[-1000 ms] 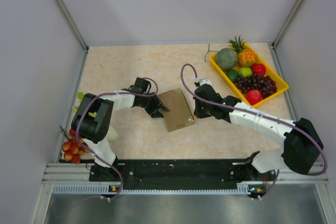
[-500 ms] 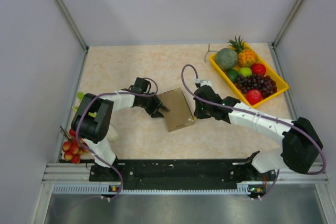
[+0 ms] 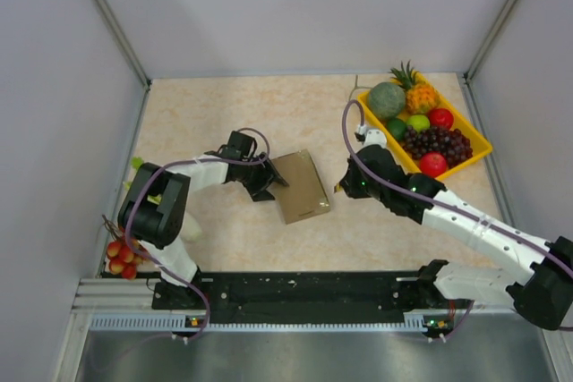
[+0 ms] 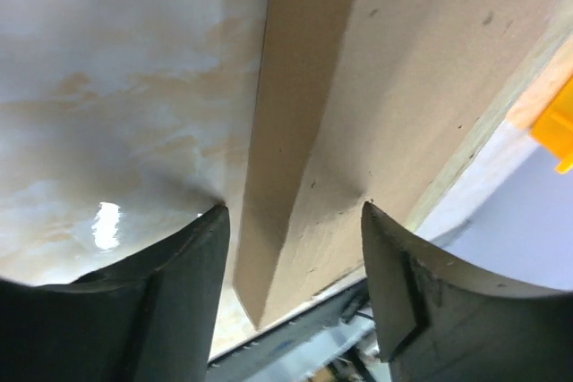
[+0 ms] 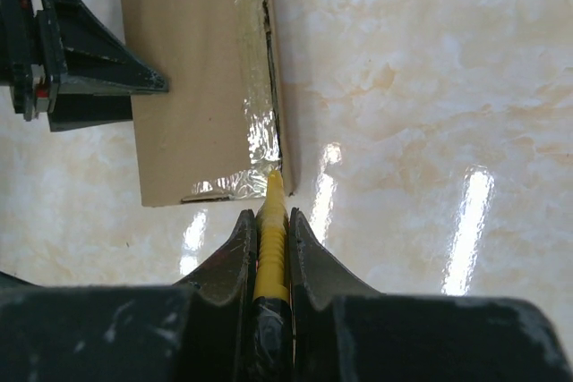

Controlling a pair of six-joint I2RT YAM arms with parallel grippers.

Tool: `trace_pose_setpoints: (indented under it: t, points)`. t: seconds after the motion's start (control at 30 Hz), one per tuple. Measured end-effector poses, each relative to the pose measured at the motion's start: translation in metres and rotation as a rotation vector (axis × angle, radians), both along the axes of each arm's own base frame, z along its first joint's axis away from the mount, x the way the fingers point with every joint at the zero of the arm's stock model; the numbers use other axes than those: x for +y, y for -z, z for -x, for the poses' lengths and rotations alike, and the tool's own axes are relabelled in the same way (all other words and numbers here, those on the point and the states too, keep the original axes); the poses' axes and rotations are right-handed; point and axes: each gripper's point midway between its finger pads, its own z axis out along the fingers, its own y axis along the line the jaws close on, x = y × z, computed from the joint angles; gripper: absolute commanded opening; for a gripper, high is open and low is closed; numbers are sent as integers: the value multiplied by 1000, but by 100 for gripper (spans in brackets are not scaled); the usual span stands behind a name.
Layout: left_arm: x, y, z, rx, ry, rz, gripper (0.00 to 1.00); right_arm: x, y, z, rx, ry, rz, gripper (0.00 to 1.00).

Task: Unpack the express box

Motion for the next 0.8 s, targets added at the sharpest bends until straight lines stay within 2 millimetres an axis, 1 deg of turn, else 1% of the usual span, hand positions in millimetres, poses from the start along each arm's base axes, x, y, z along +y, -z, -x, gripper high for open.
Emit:
trace_pose_setpoints:
  t: [0.03, 0.1, 0.2, 0.23, 0.27, 0.3, 0.37, 0.43, 0.47, 0.53, 0.57, 0.6, 0.67, 0.73, 0.8]
  points:
    - [1, -1, -1, -12, 2, -8, 78, -1, 0, -2, -5, 7, 3, 0]
    - [5, -7, -4, -58, 17, -25, 84, -1, 2, -5, -9, 17, 17, 0]
    - [9, -22, -7, -133, 40, -42, 84, 0, 11, -16, -1, 28, 39, 0]
    - [11, -28, -8, -160, 50, -47, 82, 2, 14, -22, 1, 33, 44, 0]
    - [12, -35, -8, -190, 65, -52, 77, 4, 16, -30, 5, 42, 44, 0]
    - [13, -42, -8, -221, 82, -54, 73, 6, 19, -37, 10, 48, 44, 0]
    - [14, -55, -6, -279, 120, -59, 60, 9, 21, -58, 11, 68, 33, 0]
    - [12, -65, -1, -329, 168, -60, 54, 13, 22, -79, 13, 85, 27, 0]
    - [8, -69, 3, -358, 205, -59, 52, 16, 22, -91, 9, 88, 19, 0]
    - [-2, -74, 22, -413, 295, -59, 49, 26, 21, -115, -6, 83, 6, 0]
    - [-8, -74, 35, -437, 350, -61, 47, 30, 20, -124, -17, 78, -1, 0]
    - [-15, -73, 48, -449, 399, -56, 44, 35, 19, -134, -25, 69, -2, 0]
    - [-27, -71, 78, -473, 507, -38, 42, 51, 17, -156, -40, 42, -18, 0]
    - [-33, -62, 103, -470, 586, -14, 41, 66, 18, -174, -49, 17, -39, 0]
    - [-31, -49, 117, -444, 618, -11, 41, 77, 22, -186, -43, -9, -55, 0]
